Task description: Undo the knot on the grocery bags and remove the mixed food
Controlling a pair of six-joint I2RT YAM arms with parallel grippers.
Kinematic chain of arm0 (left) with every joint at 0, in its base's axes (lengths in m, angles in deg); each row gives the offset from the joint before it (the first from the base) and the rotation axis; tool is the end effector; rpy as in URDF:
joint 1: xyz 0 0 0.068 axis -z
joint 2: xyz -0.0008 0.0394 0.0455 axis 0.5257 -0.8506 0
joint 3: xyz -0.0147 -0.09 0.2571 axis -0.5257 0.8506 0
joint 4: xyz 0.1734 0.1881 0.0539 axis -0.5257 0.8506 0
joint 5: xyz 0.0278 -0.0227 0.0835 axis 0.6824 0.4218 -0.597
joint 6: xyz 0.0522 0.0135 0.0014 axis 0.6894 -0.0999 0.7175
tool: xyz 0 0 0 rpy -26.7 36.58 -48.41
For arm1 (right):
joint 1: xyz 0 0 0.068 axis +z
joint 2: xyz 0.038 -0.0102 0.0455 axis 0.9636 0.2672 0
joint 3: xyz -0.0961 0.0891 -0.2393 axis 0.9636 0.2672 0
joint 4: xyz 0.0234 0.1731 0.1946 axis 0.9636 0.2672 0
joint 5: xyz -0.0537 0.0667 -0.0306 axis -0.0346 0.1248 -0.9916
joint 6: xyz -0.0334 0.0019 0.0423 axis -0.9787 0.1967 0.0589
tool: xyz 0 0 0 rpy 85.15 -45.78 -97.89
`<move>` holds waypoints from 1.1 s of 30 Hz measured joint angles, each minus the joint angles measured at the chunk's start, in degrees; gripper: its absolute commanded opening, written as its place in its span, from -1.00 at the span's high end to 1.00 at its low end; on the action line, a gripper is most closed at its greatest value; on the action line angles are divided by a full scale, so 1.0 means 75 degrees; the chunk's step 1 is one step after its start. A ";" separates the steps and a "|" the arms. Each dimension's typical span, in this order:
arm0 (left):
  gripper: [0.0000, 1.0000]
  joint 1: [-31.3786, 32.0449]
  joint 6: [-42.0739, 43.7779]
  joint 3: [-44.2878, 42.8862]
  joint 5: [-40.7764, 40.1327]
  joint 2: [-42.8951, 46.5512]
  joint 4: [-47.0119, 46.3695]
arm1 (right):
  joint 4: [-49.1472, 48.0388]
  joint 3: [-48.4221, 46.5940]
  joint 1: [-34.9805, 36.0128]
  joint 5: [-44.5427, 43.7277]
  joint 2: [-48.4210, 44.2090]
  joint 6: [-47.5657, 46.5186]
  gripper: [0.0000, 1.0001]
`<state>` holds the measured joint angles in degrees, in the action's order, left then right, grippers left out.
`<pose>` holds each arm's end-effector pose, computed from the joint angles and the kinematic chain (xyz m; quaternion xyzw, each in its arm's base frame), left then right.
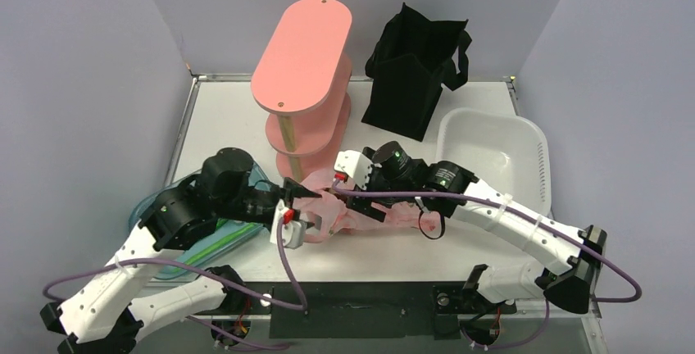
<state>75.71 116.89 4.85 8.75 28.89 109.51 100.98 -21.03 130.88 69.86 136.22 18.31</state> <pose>0.0819 -0.1077 0.4045 0.7282 0.4320 -0.2214 0.4838 0.1396 0.2176 0.3505 -0.5808 0.7106 0.1780 0.3549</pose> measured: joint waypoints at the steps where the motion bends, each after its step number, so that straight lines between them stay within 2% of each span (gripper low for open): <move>1: -0.10 0.0291 0.0017 0.0044 -0.0070 -0.0090 -0.0146 | 0.0003 0.0087 -0.0073 -0.0175 0.0093 -0.0064 -0.54; 3: -0.10 0.1262 0.0009 0.0248 -0.0376 -0.0189 -0.0475 | -0.0050 0.0198 -0.0256 -0.0510 0.0236 -0.0198 -0.42; 7: -0.11 0.2766 -0.0117 0.0501 -0.1160 -0.0364 -0.1075 | -0.0117 0.0405 -0.0624 -0.0947 0.0408 -0.0437 0.10; 8: -0.15 0.2914 -0.0187 0.0501 -0.1335 -0.0472 -0.1250 | -0.0111 0.0458 -0.0705 -0.0976 0.0423 -0.0481 0.40; 9: -0.19 0.2981 -0.0239 0.0501 -0.1489 -0.0577 -0.1402 | -0.0108 0.0493 -0.0764 -0.0991 0.0434 -0.0475 0.59; 10: -0.19 0.3031 -0.0300 0.0501 -0.1699 -0.0743 -0.1597 | -0.0108 0.0525 -0.0828 -0.0997 0.0446 -0.0493 0.94; 11: -0.21 0.3069 -0.0370 0.0507 -0.1929 -0.0933 -0.1781 | -0.0105 0.0542 -0.0883 -0.0979 0.0452 -0.0478 1.00; 15: -0.23 0.3072 -0.0425 0.1078 -0.2576 -0.1390 -0.2463 | -0.0093 0.0539 -0.1157 -0.0647 0.0449 -0.0274 1.00; 23: -0.26 0.2754 -0.0020 0.2649 -0.3474 -0.1734 -0.3089 | 0.0064 -0.0096 -0.2020 0.1078 0.0423 0.0466 1.00; 25: -0.07 0.2541 0.0099 0.3037 -0.3701 -0.1789 -0.3110 | 0.0067 -0.0187 -0.2046 0.1448 0.0338 0.0629 1.00; 26: 0.18 0.2439 0.0137 0.3214 -0.3815 -0.1810 -0.3098 | 0.0073 -0.0204 -0.2063 0.1626 0.0271 0.0691 1.00; 27: 0.35 0.2363 0.0146 0.3354 -0.3937 -0.1813 -0.3060 | 0.0093 -0.0227 -0.2063 0.1789 0.0189 0.0755 1.00; 28: 0.70 0.2328 0.0117 0.3427 -0.4010 -0.1813 -0.2990 | 0.0131 -0.0265 -0.2066 0.1915 0.0128 0.0810 1.00; 30: 1.00 0.2320 0.0149 0.3471 -0.4077 -0.1769 -0.2716 | 0.0187 -0.0443 -0.2066 0.2154 -0.0017 0.0921 1.00; 33: 1.00 0.2323 0.0216 0.3468 -0.3885 -0.1405 -0.2113 | 0.0236 -0.0871 -0.2127 0.2323 -0.0099 0.1058 1.00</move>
<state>93.13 118.50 30.85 -20.38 18.36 93.66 102.76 -27.57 114.92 87.28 135.48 26.24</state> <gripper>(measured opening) 0.016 0.004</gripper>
